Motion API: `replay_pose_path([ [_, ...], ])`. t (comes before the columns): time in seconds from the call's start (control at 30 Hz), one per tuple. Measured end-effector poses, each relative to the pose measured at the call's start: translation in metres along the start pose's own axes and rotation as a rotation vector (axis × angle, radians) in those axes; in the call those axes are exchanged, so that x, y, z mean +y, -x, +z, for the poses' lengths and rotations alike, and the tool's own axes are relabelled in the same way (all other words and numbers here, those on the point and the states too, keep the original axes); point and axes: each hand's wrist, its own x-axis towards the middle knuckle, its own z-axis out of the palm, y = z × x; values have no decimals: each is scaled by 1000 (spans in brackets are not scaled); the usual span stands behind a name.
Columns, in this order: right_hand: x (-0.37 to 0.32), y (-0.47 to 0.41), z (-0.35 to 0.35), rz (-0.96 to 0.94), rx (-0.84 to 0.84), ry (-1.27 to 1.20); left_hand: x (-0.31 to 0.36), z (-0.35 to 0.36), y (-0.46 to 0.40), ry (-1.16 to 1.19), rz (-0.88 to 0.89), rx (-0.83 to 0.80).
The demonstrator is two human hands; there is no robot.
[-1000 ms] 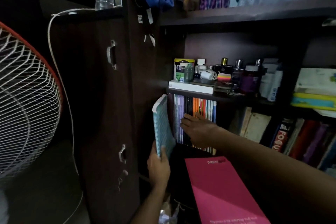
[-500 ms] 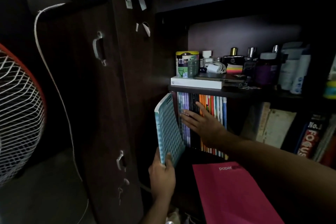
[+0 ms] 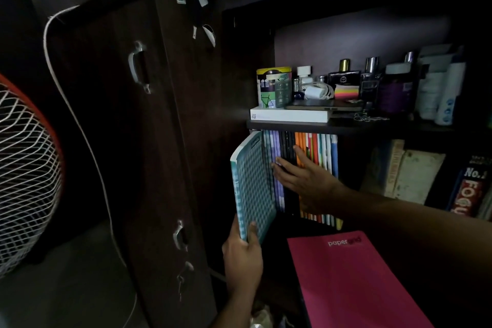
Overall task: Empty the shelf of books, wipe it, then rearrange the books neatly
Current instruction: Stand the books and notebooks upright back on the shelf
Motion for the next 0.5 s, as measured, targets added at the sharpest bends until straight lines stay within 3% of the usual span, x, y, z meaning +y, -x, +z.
replay_pose_path([
  [0.27,6,-16,-10,-47,105,-31,-2,3,-1,8,35,21],
  [0.5,2,-18,-23,-9,85,-58,3,1,2,3,59,3],
])
